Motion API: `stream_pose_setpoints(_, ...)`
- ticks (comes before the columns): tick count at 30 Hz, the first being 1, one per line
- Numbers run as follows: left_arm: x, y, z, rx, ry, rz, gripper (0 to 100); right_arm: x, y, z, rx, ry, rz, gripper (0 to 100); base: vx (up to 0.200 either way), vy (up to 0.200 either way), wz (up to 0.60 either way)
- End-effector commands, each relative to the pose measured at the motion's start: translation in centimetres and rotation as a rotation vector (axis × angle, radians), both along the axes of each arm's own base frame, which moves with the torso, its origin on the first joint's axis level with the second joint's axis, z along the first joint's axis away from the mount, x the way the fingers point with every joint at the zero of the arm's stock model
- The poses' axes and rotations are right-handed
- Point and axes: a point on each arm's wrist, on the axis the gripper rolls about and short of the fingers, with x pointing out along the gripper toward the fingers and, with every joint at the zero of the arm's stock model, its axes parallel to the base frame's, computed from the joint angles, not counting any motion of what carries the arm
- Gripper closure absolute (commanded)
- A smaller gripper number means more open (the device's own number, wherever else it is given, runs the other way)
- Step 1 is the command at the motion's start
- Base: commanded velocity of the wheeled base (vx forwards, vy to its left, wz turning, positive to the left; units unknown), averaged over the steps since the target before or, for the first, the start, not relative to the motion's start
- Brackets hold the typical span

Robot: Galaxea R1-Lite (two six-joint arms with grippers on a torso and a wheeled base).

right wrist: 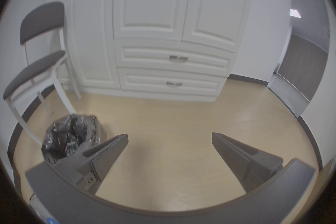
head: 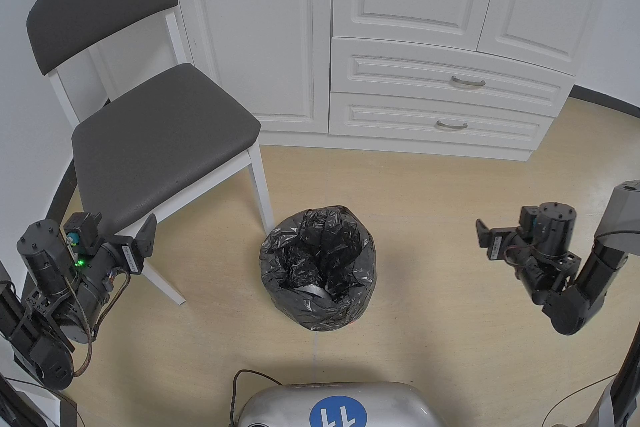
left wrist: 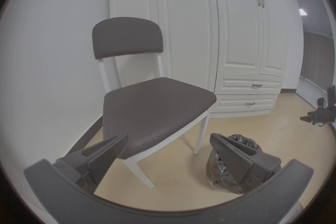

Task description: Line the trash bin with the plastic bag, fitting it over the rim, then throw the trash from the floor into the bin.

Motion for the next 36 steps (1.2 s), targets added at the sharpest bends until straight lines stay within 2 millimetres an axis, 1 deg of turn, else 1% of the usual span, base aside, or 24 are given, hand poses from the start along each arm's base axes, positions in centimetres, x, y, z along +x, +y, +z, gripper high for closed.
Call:
stream_pose_setpoints(1,-1.7,1.6,0.4,-0.108,-0.015,0.037,0,-3.6,-3.5,1.0,0.017,-0.074,-0.093,0,0.000,0.000,0.00)
stream_pose_setpoints(2,-1.7,1.7,0.5,-0.117,-0.019,0.045,0,-4.0,-3.7,1.0,0.020,-0.070,-0.099,0,0.000,0.000,0.00)
stream_pose_setpoints(3,-1.7,1.8,0.6,-0.123,-0.026,0.049,0,-4.5,-3.7,1.5,0.024,-0.086,-0.104,0,0.000,0.000,0.00)
stream_pose_setpoints(5,-2.0,1.9,1.1,-0.125,-0.052,0.051,0,-5.3,-3.9,3.2,0.052,-0.150,-0.107,0,0.000,0.000,0.00)
stream_pose_setpoints(7,-2.5,2.0,2.4,-0.130,-0.116,0.045,0,-5.9,-4.0,5.4,0.085,-0.243,-0.106,0,0.000,0.000,0.00)
stream_pose_setpoints(8,-2.7,1.9,2.6,-0.129,-0.128,0.042,0,-6.1,-4.0,5.8,0.089,-0.259,-0.105,0,0.000,0.000,0.00)
stream_pose_setpoints(9,-3.3,1.9,3.5,-0.114,-0.171,0.032,0,-6.5,-4.1,6.9,0.094,-0.303,-0.103,0,0.000,0.000,0.00)
stream_pose_setpoints(10,-3.5,2.0,3.9,-0.102,-0.190,0.024,0,-6.8,-4.1,7.3,0.097,-0.320,-0.101,0,0.000,0.000,0.00)
stream_pose_setpoints(11,-4.1,2.0,4.6,-0.072,-0.219,0.003,0,-7.3,-4.2,8.1,0.095,-0.352,-0.101,0,0.000,0.000,0.00)
stream_pose_setpoints(12,-4.2,2.0,4.7,-0.065,-0.226,-0.001,0,-7.4,-4.2,8.2,0.093,-0.358,-0.101,0,0.000,0.000,0.00)
stream_pose_setpoints(13,-4.8,2.0,5.4,-0.039,-0.254,-0.018,0,-8.1,-4.3,9.0,0.083,-0.388,-0.100,0,0.000,0.000,0.00)
stream_pose_setpoints(17,-5.6,2.2,6.2,-0.023,-0.276,-0.013,0,-9.7,-4.6,11.1,0.098,-0.475,-0.105,0,0.000,0.000,0.00)
stream_pose_setpoints(21,-6.3,2.4,6.8,-0.034,-0.292,0.001,0,-11.3,-4.9,12.7,0.098,-0.485,-0.106,0,0.000,0.000,0.00)
stream_pose_setpoints(25,-7.5,2.6,7.9,-0.041,-0.338,0.012,0,-13.8,-5.3,14.9,0.099,-0.505,-0.108,0,0.000,0.000,0.00)
stream_pose_setpoints(30,-8.9,2.9,9.4,-0.051,-0.341,0.051,0,-17.2,-6.1,16.1,0.095,-0.503,-0.129,0,0.000,0.000,0.00)
stream_pose_setpoints(34,-10.7,3.1,10.4,-0.068,-0.342,0.054,0,-19.7,-7.1,16.8,0.084,-0.532,-0.188,0,0.000,0.000,0.00)
stream_pose_setpoints(36,-11.1,3.2,10.6,-0.068,-0.339,0.056,0,-20.2,-7.2,16.8,0.084,-0.536,-0.196,0,0.000,0.000,0.00)
